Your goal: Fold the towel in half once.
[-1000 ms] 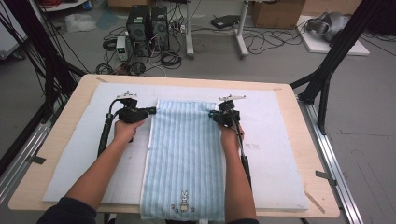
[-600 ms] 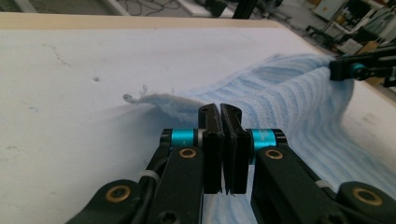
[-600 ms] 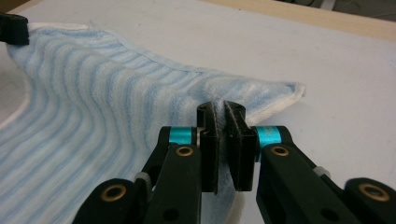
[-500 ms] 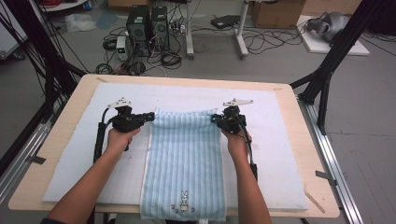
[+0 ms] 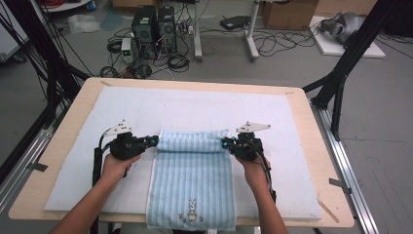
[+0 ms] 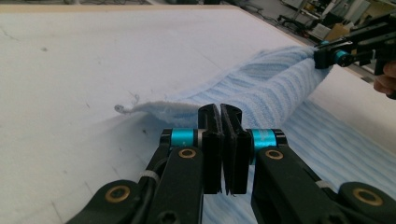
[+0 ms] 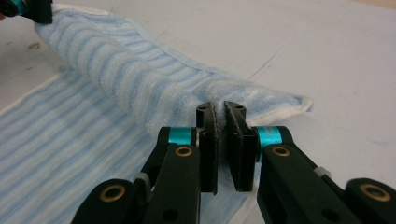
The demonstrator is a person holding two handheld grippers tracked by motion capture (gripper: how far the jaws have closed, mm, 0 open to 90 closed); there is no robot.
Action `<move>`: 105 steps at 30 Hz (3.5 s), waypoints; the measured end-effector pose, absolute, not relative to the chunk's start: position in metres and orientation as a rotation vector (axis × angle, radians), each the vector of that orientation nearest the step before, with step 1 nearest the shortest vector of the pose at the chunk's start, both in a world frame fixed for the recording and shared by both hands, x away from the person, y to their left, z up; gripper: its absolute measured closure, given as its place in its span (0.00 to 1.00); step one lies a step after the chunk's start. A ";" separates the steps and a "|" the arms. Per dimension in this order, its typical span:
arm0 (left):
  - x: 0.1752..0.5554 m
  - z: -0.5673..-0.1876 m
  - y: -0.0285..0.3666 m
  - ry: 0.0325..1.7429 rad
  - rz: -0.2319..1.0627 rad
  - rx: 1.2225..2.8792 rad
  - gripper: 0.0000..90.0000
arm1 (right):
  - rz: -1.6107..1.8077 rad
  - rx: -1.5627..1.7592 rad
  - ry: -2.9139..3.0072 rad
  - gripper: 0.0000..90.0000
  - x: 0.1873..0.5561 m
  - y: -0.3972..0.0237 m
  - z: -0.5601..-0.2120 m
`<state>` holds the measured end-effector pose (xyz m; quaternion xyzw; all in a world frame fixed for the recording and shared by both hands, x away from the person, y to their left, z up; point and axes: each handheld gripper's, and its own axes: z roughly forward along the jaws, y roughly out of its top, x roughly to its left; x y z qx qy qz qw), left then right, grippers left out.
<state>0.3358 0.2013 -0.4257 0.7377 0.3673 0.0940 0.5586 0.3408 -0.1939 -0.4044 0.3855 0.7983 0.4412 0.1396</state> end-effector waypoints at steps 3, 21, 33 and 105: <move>0.326 -0.431 0.201 0.840 0.217 1.773 0.96 | 1.264 1.104 2.322 0.93 0.329 -0.194 -0.409; 0.328 -0.445 0.213 1.008 0.188 1.767 0.48 | 1.279 1.176 2.260 0.64 0.309 -0.202 -0.421; 0.365 -0.433 0.206 1.041 0.208 1.742 0.46 | 1.134 1.308 2.205 0.51 0.348 -0.202 -0.409; 0.271 -0.433 0.199 0.712 0.055 1.805 0.95 | 1.550 1.058 2.221 0.92 0.253 -0.231 -0.403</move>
